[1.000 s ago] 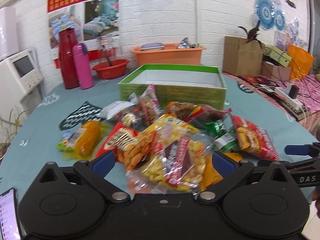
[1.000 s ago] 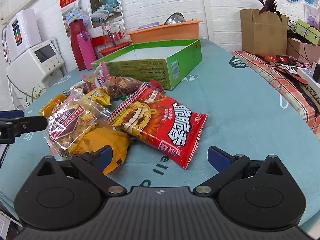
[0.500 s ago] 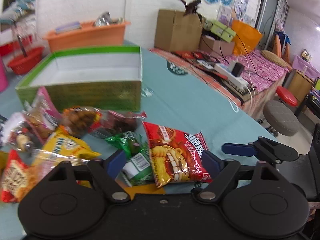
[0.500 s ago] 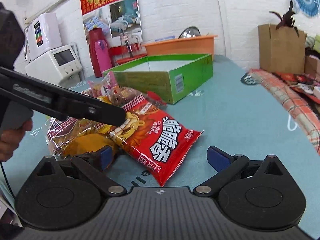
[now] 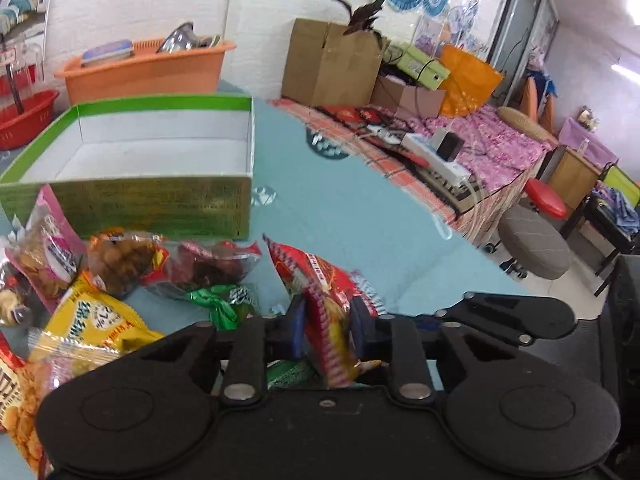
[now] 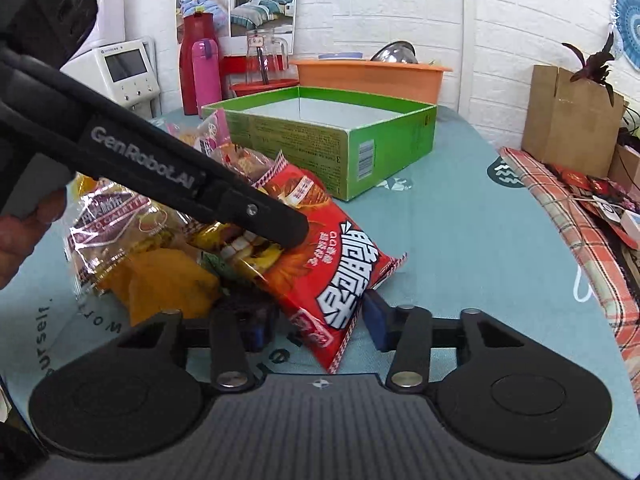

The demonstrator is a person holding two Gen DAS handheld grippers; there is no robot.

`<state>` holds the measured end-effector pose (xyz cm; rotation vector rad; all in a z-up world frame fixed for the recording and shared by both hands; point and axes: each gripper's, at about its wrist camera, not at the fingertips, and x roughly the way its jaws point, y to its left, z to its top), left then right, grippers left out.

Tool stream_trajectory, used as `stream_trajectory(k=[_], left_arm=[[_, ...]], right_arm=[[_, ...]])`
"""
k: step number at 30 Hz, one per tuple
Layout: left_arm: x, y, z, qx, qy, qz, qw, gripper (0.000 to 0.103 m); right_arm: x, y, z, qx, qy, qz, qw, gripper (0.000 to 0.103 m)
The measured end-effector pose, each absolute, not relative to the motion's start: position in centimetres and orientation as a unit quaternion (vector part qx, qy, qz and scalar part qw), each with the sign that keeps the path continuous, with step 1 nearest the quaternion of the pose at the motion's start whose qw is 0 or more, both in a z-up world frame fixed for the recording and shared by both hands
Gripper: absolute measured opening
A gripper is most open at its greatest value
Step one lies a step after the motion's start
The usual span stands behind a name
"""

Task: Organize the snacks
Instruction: 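Grasp the red lion-face chip bag with the left tool and lift, then lower the red chip bag into the green box and open left tool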

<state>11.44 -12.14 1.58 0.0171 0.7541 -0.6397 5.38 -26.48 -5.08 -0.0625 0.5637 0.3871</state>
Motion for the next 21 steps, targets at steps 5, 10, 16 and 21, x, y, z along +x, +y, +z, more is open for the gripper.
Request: stream_trajectory(k=[5, 10, 16, 21], left_arm=[[11.2, -11.1, 5.4, -0.003, 0.314, -0.315, 0.896, 0.062], [12.4, -9.7, 8.5, -0.01, 0.268, -0.308, 0.913, 0.061], [16.6, -8.4, 10.4, -0.036, 0.25, -0.315, 0.915, 0.061], [20.8, -8.1, 9.7, -0.043, 0.262, -0.305, 0.915, 0.06]], right_arm=[[5.2, -25.4, -2.3, -0.05, 0.232, 0.207, 0.949, 0.048], [7.3, -24.0, 0.8, -0.064, 0.184, 0.217, 0.957, 0.04], [11.8, -22.0, 2.5, -0.098, 0.139, 0.202, 0.965, 0.035], [16.3, -20.9, 2.5, -0.125, 0.129, 0.187, 0.966, 0.034]])
